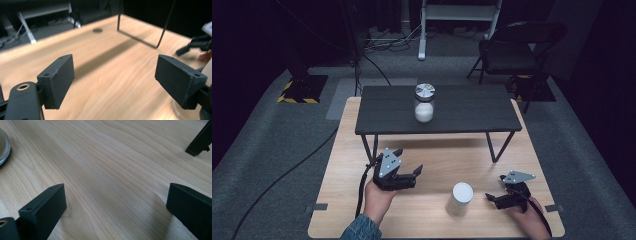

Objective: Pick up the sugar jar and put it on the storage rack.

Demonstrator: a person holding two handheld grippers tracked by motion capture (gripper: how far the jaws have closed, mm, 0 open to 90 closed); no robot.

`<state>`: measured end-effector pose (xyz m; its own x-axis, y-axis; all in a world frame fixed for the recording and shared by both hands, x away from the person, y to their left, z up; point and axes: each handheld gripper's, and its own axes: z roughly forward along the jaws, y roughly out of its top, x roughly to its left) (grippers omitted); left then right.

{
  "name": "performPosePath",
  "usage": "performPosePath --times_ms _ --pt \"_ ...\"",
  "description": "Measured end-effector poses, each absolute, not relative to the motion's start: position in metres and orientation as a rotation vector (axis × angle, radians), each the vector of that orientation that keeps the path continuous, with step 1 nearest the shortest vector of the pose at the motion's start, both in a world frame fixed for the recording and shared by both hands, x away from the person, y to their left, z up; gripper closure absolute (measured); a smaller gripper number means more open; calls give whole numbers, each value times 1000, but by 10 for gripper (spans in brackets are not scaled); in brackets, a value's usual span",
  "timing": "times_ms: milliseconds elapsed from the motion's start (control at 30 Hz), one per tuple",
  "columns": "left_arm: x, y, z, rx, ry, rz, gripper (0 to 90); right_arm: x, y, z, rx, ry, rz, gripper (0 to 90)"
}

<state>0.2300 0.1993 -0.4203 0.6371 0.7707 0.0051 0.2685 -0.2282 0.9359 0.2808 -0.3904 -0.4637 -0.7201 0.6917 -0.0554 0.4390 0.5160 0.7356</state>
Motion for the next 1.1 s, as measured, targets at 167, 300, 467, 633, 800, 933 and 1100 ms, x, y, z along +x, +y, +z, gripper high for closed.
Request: performPosePath --times_ms 167,300,467,633,800,933,1100 --pt "230 202 -444 1820 900 556 159 281 -390 -464 940 2419 1031 27" --pt "231 197 -453 1884 910 554 158 281 -390 -464 940 2419 1031 27" --pt "235 184 -461 1977 956 560 156 281 -390 -464 940 2419 1031 27" --pt "243 179 -463 2049 979 529 154 281 -390 -464 940 2418 1029 26" --pt "252 179 -465 2120 977 489 152 280 -390 -464 944 2416 1027 25" --pt "259 179 -470 2151 982 458 136 280 -390 -464 944 2416 1027 24" --pt "257 179 -472 2145 969 460 109 278 -384 -463 981 2397 1016 12"
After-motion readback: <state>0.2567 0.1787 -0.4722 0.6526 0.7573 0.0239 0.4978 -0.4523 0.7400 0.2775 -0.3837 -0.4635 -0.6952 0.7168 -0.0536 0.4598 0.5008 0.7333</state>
